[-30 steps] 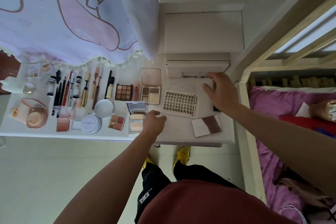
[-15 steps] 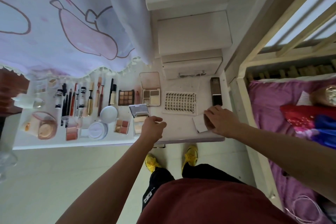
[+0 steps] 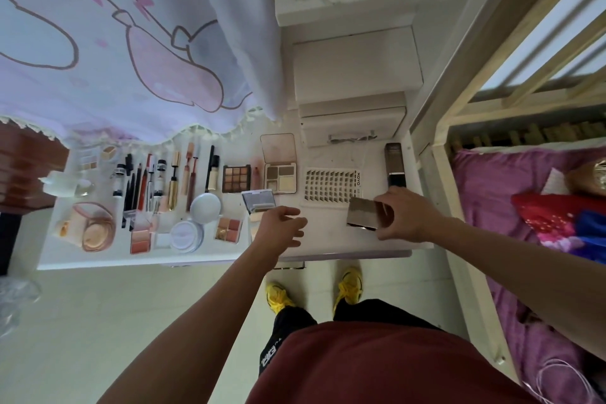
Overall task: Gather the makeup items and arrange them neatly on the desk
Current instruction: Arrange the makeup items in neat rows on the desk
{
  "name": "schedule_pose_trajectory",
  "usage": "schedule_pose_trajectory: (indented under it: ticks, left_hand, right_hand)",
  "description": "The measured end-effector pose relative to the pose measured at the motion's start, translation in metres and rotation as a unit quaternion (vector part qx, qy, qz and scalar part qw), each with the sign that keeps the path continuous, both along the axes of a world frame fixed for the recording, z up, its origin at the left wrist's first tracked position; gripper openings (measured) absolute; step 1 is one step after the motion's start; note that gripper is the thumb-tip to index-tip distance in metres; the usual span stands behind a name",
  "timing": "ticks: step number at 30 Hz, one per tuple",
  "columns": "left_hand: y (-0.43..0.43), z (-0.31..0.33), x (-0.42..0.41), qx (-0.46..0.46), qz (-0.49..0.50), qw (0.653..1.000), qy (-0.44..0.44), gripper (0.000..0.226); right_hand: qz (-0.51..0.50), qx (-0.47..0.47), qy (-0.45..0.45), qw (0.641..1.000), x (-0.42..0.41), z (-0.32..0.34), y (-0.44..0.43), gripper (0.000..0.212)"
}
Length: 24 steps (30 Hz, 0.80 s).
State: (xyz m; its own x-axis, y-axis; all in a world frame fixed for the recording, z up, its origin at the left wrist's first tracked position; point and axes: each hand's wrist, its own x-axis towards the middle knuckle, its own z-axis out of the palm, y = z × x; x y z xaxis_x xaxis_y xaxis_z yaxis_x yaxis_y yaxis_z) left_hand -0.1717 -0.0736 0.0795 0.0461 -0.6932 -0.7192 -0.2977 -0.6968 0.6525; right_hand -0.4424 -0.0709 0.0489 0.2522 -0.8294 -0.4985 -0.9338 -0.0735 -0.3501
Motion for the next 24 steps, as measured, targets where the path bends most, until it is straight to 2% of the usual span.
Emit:
schedule_pose_trajectory:
  ticks: [5, 9, 11, 14, 16, 20, 24]
  left_hand:
    - [-0.018, 0.024, -0.003, -0.045, -0.009, 0.994, 0.096, 0.041]
    - [-0.032, 0.052, -0.008, -0.068, -0.017, 0.979, 0.192, 0.065]
    - [-0.036, 0.064, -0.009, -0.077, -0.017, 0.971, 0.224, 0.07]
    - [-0.04, 0.078, -0.007, -0.097, -0.005, 0.958, 0.268, 0.066]
    - [-0.041, 0.086, -0.006, -0.112, 0.004, 0.951, 0.289, 0.067]
    - [-0.041, 0.096, -0.005, -0.135, 0.054, 0.936, 0.319, 0.062]
    - [-0.042, 0.099, 0.001, -0.143, 0.094, 0.923, 0.345, 0.05]
  right_hand:
    - [-0.122, 0.025, -0.204, 0.971, 0.014, 0.042, -0.02, 0.059]
    - [-0.14, 0.045, -0.326, 0.934, 0.023, 0.069, -0.036, 0.049]
    - [-0.142, 0.06, -0.37, 0.916, 0.028, 0.083, -0.041, 0.04]
    - [-0.136, 0.092, -0.422, 0.892, 0.032, 0.099, -0.046, 0.037]
    - [-0.132, 0.105, -0.448, 0.878, 0.034, 0.105, -0.049, 0.043]
    - [-0.119, 0.122, -0.469, 0.866, 0.037, 0.113, -0.054, 0.065]
    - [-0.106, 0.126, -0.472, 0.866, 0.037, 0.121, -0.057, 0.064]
